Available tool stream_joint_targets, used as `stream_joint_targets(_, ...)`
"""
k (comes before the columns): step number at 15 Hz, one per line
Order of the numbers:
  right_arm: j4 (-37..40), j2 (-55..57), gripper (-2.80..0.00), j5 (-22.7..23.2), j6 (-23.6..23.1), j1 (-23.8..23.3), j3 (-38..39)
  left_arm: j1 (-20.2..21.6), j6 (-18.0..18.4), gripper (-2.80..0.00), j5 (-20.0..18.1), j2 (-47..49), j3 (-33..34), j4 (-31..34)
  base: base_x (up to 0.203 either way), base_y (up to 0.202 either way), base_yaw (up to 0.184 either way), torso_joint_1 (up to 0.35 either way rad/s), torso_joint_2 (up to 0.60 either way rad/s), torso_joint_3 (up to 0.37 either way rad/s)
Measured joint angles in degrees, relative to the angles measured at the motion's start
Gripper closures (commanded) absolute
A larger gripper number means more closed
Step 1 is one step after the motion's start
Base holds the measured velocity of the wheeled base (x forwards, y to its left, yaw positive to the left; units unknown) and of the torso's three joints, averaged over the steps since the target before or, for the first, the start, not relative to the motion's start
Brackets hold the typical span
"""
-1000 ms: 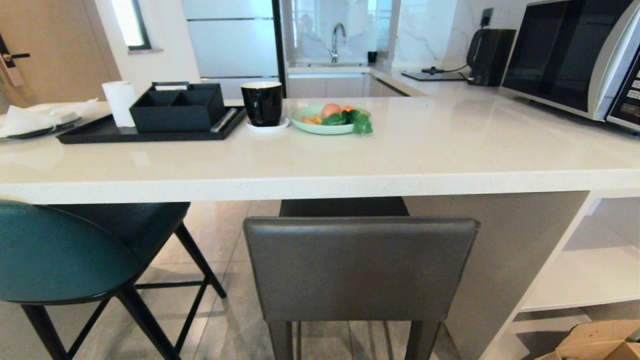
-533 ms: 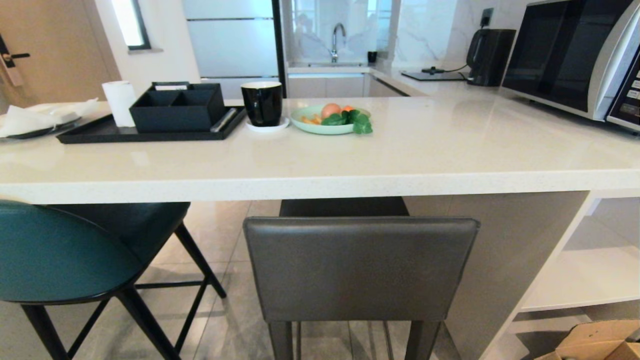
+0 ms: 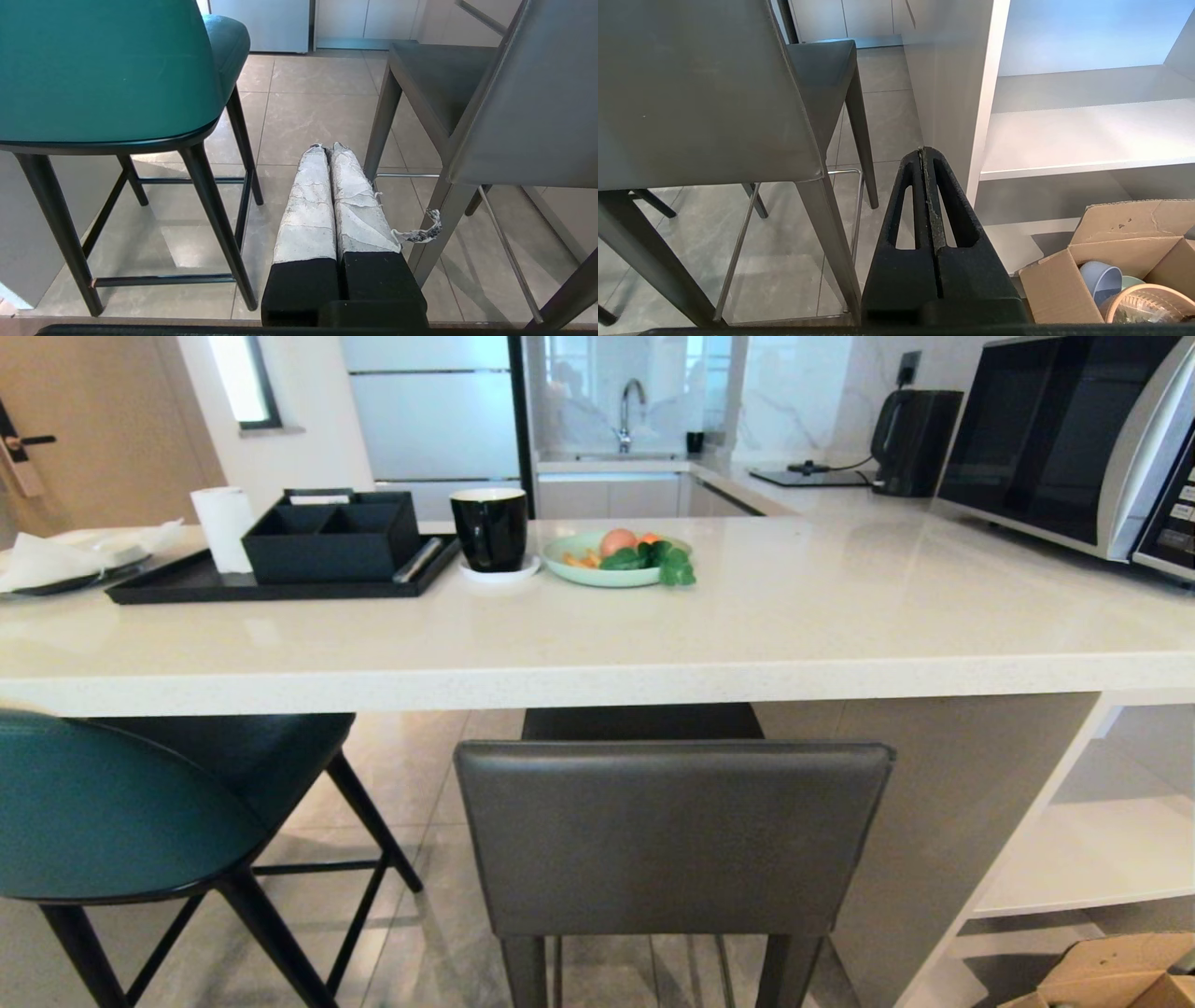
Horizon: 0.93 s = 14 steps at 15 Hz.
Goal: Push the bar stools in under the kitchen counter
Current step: Pull the gray chair out from under the dining table
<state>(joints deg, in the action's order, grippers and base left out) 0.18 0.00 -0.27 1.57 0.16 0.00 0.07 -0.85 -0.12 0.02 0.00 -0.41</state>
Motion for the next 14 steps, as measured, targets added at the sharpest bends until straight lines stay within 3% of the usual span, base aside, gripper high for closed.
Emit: stream_joint_targets(14, 0.02, 0.0, 0.0, 0.0, 0.0, 0.0, 0.0, -0.02, -0.01, 0.0, -0.05, 0.0, 0.0, 0.0, 0.0, 0.0, 0.0, 0.0, 0.0, 0.0)
